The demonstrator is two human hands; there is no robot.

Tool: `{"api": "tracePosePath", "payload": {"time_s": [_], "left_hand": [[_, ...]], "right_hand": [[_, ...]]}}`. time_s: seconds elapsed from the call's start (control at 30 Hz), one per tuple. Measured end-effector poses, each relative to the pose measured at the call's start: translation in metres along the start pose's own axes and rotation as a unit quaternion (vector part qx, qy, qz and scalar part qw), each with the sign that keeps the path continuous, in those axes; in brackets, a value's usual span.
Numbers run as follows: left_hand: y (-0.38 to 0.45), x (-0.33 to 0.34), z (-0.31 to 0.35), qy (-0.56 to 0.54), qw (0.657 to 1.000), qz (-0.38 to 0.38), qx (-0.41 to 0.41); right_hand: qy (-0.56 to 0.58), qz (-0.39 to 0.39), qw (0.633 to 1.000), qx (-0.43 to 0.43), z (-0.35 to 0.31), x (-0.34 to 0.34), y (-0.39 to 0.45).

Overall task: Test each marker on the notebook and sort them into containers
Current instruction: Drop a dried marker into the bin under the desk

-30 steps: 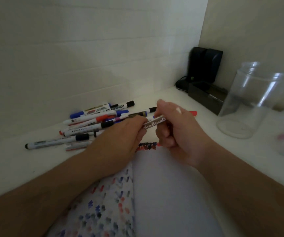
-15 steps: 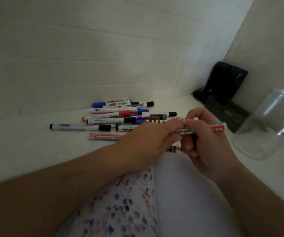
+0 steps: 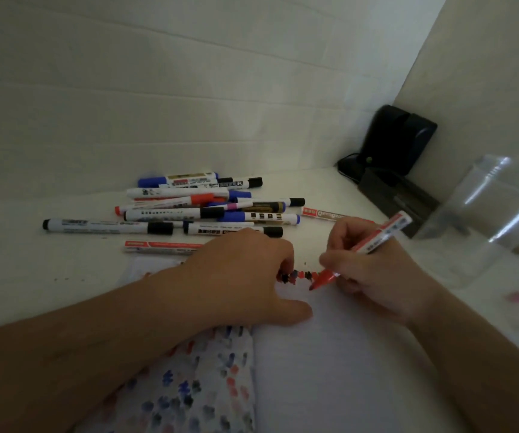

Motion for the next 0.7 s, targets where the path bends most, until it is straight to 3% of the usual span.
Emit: {"api": "tracePosePath", "payload": {"time_s": [0.13,0.3,0.5,0.7], "left_hand": [[0.002,0.001,-0.004,0.003,1.000,-0.007,-0.024],[0.002,-0.003,-0.014,0.058,0.996,-0.012,-0.072],[0.004,0.000,-0.014,0.074,0.994,-0.025,-0.076],[0.004,0.001,-0.013,0.072,0.994,-0.032,-0.075]], "right_hand": [[0.015,0.048,0.998,-0.027,0.000,-0.005,0.001],[-0.011,0.022,0.999,-0.024,0.000,-0.007,-0.007],[-0.107,0.063,0.992,-0.014,0.003,-0.004,-0.004],[-0.113,0.116,0.987,-0.009,0.004,-0.011,-0.007]]}}
Point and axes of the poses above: each hand's wrist, its own y-axis towards the middle knuckle, its own x-axis out of the palm, z = x × y, the point moved 10 cm from there along y, towards the middle knuckle, and after that the axes turned 9 degrees about y, right-handed, at the moved point
